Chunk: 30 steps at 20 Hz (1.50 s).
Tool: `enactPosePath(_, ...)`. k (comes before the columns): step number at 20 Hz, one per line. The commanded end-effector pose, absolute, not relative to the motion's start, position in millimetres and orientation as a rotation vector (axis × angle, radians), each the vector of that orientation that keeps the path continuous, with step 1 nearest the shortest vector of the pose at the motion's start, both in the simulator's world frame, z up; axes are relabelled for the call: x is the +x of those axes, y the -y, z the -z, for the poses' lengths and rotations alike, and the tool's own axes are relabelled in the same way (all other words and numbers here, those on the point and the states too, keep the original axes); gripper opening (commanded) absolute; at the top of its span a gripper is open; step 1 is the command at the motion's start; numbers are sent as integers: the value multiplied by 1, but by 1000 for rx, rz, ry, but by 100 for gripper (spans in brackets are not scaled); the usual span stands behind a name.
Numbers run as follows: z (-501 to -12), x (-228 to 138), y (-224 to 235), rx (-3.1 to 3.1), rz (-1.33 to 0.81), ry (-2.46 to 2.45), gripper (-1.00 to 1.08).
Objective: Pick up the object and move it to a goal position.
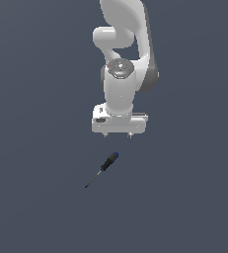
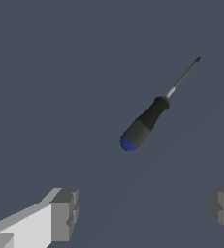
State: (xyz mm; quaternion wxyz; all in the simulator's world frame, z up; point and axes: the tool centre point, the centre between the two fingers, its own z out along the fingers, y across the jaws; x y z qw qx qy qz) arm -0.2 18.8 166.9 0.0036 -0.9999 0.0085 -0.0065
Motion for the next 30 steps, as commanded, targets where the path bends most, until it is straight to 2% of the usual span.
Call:
enactPosePath(1, -167, 0, -19, -3134, 20, -27, 100)
enactPosePath(17, -173, 2, -31, -3119, 8, -60, 100)
enactPosePath(30, -135, 41, 0, -3082, -1, -480, 100)
